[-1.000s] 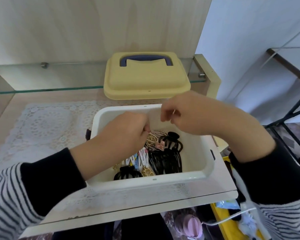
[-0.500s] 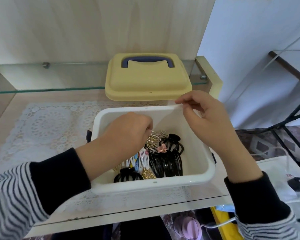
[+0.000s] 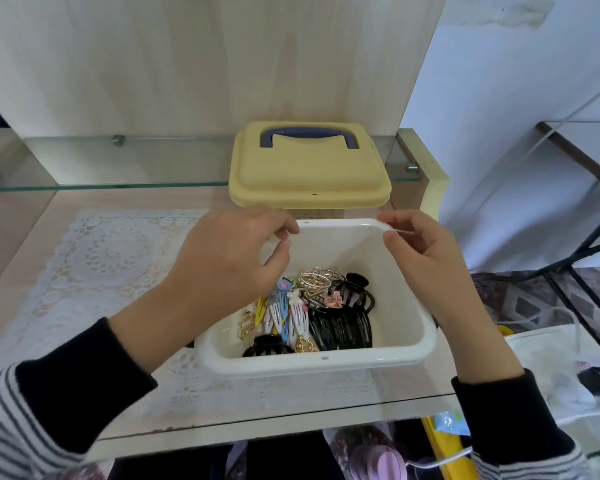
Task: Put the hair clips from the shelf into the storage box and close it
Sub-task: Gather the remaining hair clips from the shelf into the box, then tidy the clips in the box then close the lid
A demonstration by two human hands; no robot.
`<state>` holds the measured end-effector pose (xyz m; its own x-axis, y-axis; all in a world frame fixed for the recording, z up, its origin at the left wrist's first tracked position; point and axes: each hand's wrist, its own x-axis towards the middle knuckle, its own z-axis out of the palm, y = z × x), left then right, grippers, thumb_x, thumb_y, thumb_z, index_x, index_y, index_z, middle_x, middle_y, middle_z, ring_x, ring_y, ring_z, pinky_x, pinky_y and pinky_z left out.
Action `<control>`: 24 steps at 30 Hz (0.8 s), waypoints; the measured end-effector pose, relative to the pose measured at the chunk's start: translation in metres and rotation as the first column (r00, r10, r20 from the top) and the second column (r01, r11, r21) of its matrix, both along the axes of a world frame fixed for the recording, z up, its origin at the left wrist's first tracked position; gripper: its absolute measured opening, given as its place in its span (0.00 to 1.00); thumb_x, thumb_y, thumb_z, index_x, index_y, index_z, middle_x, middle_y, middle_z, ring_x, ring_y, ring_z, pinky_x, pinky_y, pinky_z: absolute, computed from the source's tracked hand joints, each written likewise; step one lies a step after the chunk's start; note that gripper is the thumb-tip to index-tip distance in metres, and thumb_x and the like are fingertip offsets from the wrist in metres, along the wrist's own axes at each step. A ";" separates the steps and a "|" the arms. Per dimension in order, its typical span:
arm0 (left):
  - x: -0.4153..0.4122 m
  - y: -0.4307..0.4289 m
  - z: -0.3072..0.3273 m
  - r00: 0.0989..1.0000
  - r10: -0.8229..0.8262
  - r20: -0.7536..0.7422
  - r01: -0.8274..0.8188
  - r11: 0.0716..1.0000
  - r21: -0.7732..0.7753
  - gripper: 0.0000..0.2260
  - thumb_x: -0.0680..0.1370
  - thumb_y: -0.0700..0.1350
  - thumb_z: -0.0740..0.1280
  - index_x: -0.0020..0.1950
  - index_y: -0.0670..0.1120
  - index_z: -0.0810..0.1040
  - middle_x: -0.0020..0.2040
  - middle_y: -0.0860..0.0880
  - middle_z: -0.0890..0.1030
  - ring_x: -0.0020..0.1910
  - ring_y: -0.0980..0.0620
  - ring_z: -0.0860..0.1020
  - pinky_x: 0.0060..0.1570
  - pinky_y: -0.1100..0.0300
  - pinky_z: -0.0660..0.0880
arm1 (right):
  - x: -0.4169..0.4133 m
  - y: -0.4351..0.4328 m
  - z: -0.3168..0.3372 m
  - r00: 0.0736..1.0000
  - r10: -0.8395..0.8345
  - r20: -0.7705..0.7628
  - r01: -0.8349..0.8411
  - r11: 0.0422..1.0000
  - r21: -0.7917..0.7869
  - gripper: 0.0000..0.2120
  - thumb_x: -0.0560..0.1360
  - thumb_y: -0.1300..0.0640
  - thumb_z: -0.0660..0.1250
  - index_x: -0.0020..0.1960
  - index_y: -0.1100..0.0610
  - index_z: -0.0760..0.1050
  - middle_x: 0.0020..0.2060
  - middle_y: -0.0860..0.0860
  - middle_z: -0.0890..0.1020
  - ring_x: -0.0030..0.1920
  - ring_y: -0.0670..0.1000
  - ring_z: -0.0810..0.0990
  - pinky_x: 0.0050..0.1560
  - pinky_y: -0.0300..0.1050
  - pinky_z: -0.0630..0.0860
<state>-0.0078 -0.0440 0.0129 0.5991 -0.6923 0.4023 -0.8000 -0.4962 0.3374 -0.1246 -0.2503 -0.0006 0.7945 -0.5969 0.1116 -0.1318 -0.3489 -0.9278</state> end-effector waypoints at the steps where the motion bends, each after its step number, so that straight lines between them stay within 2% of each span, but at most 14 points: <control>1: 0.003 0.004 -0.001 1.000 -0.002 0.009 0.002 0.999 -0.037 0.09 0.75 0.50 0.63 0.53 0.55 0.79 0.46 0.60 0.79 0.44 0.59 0.78 0.45 0.56 0.75 | 0.000 0.001 0.001 1.000 -0.002 -0.005 0.002 1.000 0.005 0.11 0.76 0.60 0.63 0.53 0.47 0.78 0.47 0.44 0.83 0.45 0.42 0.81 0.38 0.31 0.75; 3: 0.007 0.013 -0.003 1.000 0.029 -0.003 -0.029 0.991 -0.133 0.08 0.76 0.48 0.63 0.52 0.53 0.80 0.48 0.58 0.78 0.48 0.57 0.76 0.50 0.56 0.73 | 0.001 0.001 0.002 1.000 -0.006 -0.020 0.006 1.000 0.001 0.11 0.76 0.60 0.63 0.53 0.47 0.78 0.47 0.44 0.83 0.45 0.41 0.81 0.38 0.30 0.74; 6: 0.014 0.029 -0.008 0.992 0.090 -0.085 -0.110 0.957 -0.270 0.08 0.77 0.46 0.62 0.52 0.51 0.80 0.51 0.56 0.77 0.52 0.58 0.75 0.53 0.65 0.70 | 0.002 0.001 0.006 0.999 -0.010 -0.050 0.009 1.000 -0.027 0.10 0.77 0.59 0.63 0.54 0.48 0.78 0.48 0.43 0.83 0.45 0.40 0.80 0.40 0.31 0.75; 8: 0.020 0.041 -0.014 0.983 0.136 -0.122 -0.169 0.929 -0.329 0.08 0.78 0.45 0.62 0.53 0.51 0.79 0.51 0.56 0.78 0.53 0.62 0.74 0.53 0.72 0.67 | 0.003 0.002 0.009 0.996 -0.028 -0.084 0.019 0.994 -0.104 0.10 0.77 0.57 0.62 0.56 0.49 0.77 0.51 0.43 0.81 0.51 0.43 0.79 0.50 0.40 0.77; 10: 0.025 0.052 -0.024 0.969 0.191 -0.159 -0.237 0.901 -0.362 0.07 0.80 0.43 0.61 0.54 0.51 0.78 0.52 0.56 0.78 0.53 0.63 0.74 0.52 0.76 0.65 | 0.005 0.007 0.013 0.995 -0.053 -0.088 0.034 0.978 -0.205 0.11 0.78 0.56 0.62 0.59 0.50 0.76 0.54 0.43 0.80 0.57 0.45 0.77 0.59 0.46 0.74; 13: 0.033 0.069 -0.040 0.939 0.277 -0.205 -0.334 0.878 -0.342 0.08 0.80 0.43 0.61 0.56 0.52 0.76 0.55 0.57 0.77 0.51 0.62 0.74 0.49 0.76 0.66 | 0.008 0.023 0.021 0.996 -0.041 -0.073 0.012 0.931 -0.364 0.13 0.78 0.55 0.61 0.62 0.52 0.74 0.59 0.45 0.77 0.60 0.43 0.73 0.59 0.37 0.66; 16: 0.041 0.088 -0.055 0.917 0.354 -0.186 -0.393 0.882 -0.260 0.09 0.80 0.45 0.61 0.59 0.52 0.76 0.58 0.57 0.76 0.53 0.61 0.74 0.46 0.70 0.67 | 0.016 0.050 0.028 0.999 -0.005 -0.031 -0.013 0.839 -0.543 0.13 0.78 0.54 0.62 0.62 0.52 0.74 0.60 0.48 0.76 0.58 0.45 0.72 0.51 0.31 0.61; 18: 0.046 0.103 -0.062 0.901 0.401 -0.167 -0.430 0.878 -0.209 0.10 0.80 0.45 0.61 0.60 0.51 0.75 0.62 0.55 0.75 0.57 0.57 0.74 0.50 0.63 0.69 | 0.023 0.076 0.034 0.999 0.041 0.007 -0.029 0.806 -0.591 0.13 0.78 0.53 0.62 0.61 0.54 0.74 0.59 0.49 0.76 0.58 0.48 0.72 0.48 0.31 0.60; 21: 0.053 0.127 -0.069 0.877 0.456 -0.149 -0.475 0.870 -0.136 0.12 0.80 0.45 0.62 0.63 0.49 0.75 0.67 0.50 0.73 0.66 0.51 0.71 0.62 0.54 0.69 | 0.038 0.124 0.041 0.989 0.138 0.048 -0.080 0.785 -0.615 0.15 0.76 0.53 0.60 0.61 0.56 0.73 0.57 0.51 0.75 0.57 0.51 0.73 0.52 0.35 0.64; 24: 0.056 0.149 -0.073 0.857 0.504 -0.110 -0.513 0.855 -0.074 0.15 0.80 0.47 0.60 0.65 0.47 0.74 0.70 0.48 0.72 0.69 0.48 0.69 0.65 0.50 0.67 | 0.054 0.176 0.041 0.968 0.217 0.127 -0.101 0.798 -0.594 0.13 0.76 0.57 0.61 0.58 0.61 0.73 0.54 0.55 0.75 0.54 0.55 0.73 0.55 0.42 0.69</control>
